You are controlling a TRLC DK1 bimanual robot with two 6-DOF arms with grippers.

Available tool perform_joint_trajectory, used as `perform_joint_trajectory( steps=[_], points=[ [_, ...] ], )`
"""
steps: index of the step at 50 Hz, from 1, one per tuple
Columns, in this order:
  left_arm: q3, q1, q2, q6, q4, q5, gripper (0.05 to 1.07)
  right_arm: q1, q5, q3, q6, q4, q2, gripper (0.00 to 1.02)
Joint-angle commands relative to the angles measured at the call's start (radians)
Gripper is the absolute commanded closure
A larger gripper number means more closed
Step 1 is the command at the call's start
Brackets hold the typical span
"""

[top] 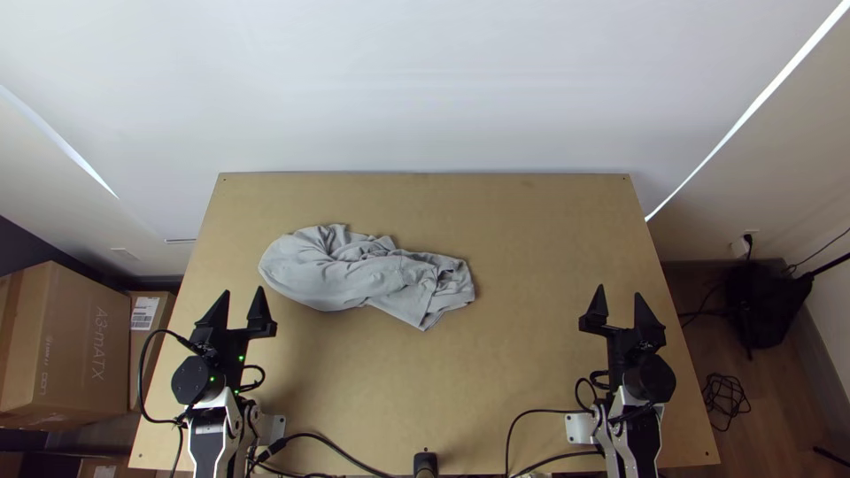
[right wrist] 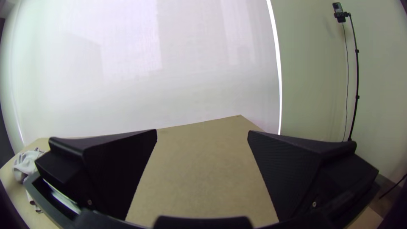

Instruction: Fold the t-shirt

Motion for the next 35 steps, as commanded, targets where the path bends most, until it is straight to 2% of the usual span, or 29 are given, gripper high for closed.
perform_joint_trajectory(
  steps=[1,15,23,31,35],
  points=[
    [-0.044,-0.004,-0.005,-0.011,-0.024,-0.024,0.09,0.013,0.003,-0.008,0.018,-0.017,-0.007,0.03],
    [-0.041,0.056,-0.006,0.057,-0.026,-0.039,0.09,0.051,0.0,-0.006,-0.017,-0.015,-0.01,0.03],
    [-0.016,0.096,-0.006,0.089,0.016,-0.037,0.09,0.057,0.0,0.055,-0.019,0.032,-0.007,0.03],
    [0.061,0.102,0.001,0.118,0.019,-0.027,0.09,0.132,0.0,0.095,-0.052,0.057,-0.007,0.03],
    [0.117,0.094,0.038,0.124,0.026,-0.027,0.09,0.14,-0.002,0.133,-0.062,0.074,0.003,0.03]
  ],
)
